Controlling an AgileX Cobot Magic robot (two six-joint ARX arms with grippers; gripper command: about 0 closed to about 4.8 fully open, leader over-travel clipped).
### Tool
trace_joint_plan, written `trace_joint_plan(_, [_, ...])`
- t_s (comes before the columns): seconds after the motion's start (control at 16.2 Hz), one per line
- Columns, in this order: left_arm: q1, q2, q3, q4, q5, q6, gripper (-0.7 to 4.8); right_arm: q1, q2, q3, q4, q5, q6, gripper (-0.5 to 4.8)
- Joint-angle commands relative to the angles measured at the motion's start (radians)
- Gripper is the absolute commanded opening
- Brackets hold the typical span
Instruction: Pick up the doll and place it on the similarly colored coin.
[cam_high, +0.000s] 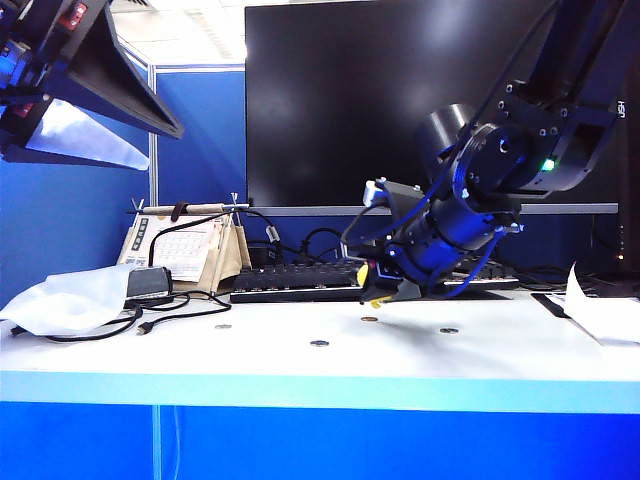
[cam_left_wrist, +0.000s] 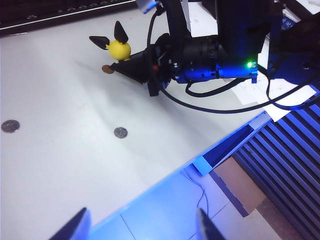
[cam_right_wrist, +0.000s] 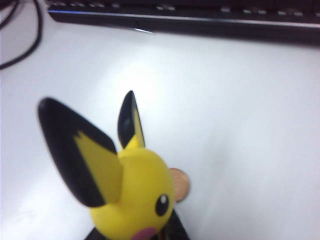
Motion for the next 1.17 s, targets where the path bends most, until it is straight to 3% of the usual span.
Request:
trace_joint_plan(0.06, [-0.001, -0.002, 0.003, 0.010, 0.007, 0.004, 2.77, -0.011, 0.002, 0.011, 0.023, 0.011, -0.003, 0.84])
trace_joint_plan(0.8, [-0.001, -0.002, 0.003, 0.020, 0.008, 0.003, 2.77, -0.019, 0.016, 0.022, -0.048, -0.035, -0.003, 0.86])
trace_joint_plan(1.17, [-0.001, -0.002, 0.003, 0.022, 0.048, 0.003, 2.77, -0.019, 0.041, 0.024, -0.055, -0.040, -0.002, 1.17])
